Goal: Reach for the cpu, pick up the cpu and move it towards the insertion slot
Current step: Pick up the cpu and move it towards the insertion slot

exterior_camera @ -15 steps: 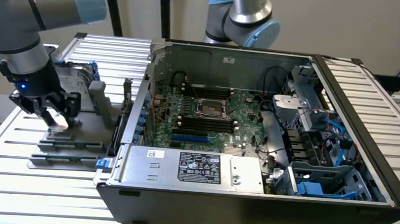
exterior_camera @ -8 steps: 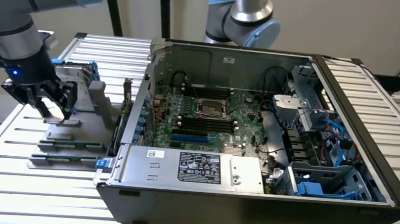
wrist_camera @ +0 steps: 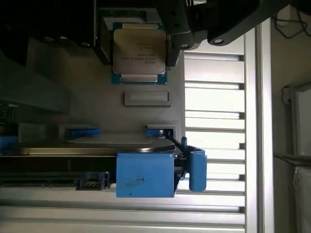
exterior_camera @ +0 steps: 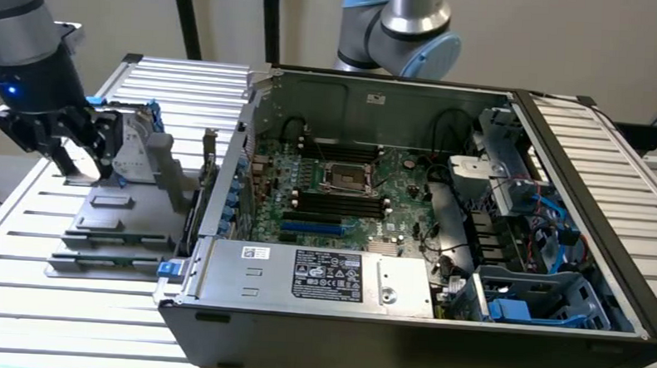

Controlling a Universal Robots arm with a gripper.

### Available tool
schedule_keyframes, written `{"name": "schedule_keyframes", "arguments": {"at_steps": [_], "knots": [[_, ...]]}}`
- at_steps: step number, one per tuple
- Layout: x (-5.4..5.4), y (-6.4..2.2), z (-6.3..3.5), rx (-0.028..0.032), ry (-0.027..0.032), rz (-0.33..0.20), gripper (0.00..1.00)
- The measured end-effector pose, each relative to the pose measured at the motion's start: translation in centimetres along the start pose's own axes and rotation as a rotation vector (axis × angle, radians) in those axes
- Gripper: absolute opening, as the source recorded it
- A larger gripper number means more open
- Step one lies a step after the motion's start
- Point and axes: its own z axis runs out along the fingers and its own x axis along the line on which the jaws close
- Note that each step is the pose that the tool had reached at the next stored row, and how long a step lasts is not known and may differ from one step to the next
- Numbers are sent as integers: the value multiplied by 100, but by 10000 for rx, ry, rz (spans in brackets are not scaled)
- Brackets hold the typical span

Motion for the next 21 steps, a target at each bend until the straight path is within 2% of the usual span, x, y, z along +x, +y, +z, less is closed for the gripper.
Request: {"name": "schedule_keyframes", "arguments": {"at_steps": [3, 6, 12, 21], "knots": [[-50, -2, -135, 0, -1, -2, 55], [-143, -5, -274, -10, -3, -9, 55], [-405, -14, -549, -84, 6, -22, 55], [-811, -25, -946, -206, 54, -38, 55]]}}
